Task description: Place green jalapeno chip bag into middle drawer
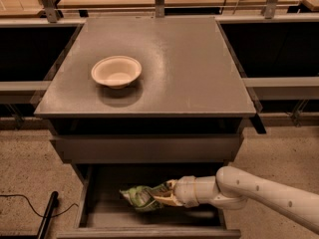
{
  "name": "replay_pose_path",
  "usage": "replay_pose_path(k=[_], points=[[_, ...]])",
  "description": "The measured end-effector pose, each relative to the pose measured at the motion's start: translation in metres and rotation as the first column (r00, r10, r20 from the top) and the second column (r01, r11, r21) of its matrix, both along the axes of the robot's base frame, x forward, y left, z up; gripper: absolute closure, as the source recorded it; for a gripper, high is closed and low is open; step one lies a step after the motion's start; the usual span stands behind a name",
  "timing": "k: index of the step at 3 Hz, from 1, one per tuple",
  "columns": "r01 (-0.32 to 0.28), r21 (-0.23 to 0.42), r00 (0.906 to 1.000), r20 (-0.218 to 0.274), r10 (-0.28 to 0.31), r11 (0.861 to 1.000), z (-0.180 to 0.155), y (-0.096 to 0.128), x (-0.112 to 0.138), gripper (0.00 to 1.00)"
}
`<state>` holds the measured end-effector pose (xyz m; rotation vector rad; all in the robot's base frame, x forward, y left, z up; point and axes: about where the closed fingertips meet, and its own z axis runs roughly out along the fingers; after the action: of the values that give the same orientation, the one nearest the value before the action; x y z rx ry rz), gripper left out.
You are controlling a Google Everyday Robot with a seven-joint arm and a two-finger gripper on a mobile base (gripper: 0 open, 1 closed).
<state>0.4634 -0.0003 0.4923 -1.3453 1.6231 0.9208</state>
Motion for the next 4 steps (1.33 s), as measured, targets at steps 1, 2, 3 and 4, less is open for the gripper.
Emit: replay_pose_path(k=[1,2,3,4], points=[[-0.077,-0.018,0.9964,-0.038,0.076,0.997,-0.028,0.0,-0.027,0.61],[-0.08,-0.015,0.996,-0.039,0.08,0.997,-0.027,0.002,-0.028,0.3],[-0.083,-0.014,0.9958,-0.04,0.082,0.996,-0.027,0.004,-0.029,0.06],[-0.115,-0.028,0.9922,0.047,0.116,0.993,0.007,0.005,-0.044,0.0]])
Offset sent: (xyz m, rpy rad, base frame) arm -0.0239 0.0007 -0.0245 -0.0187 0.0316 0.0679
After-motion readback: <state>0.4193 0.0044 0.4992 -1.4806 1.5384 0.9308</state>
